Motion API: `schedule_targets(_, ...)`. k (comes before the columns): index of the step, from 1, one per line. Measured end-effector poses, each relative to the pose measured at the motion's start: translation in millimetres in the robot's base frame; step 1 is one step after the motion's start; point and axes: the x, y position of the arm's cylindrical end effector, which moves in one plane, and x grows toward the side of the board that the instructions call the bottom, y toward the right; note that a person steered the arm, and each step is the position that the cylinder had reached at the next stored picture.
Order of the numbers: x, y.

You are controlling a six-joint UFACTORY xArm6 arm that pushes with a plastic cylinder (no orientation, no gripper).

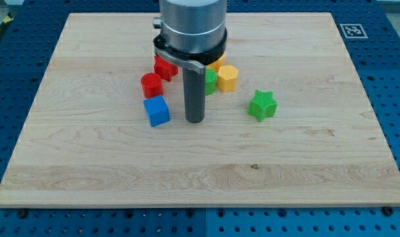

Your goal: Slide green star to right and down a bit

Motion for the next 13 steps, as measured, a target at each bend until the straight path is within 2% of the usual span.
schedule_targets(1,-3,-26)
schedule_targets(3,-8,-38)
schedule_targets(6,-8,74)
schedule_targets(8,-24,78)
schedule_targets(11,-39,122)
schedule_targets(13,-66,140)
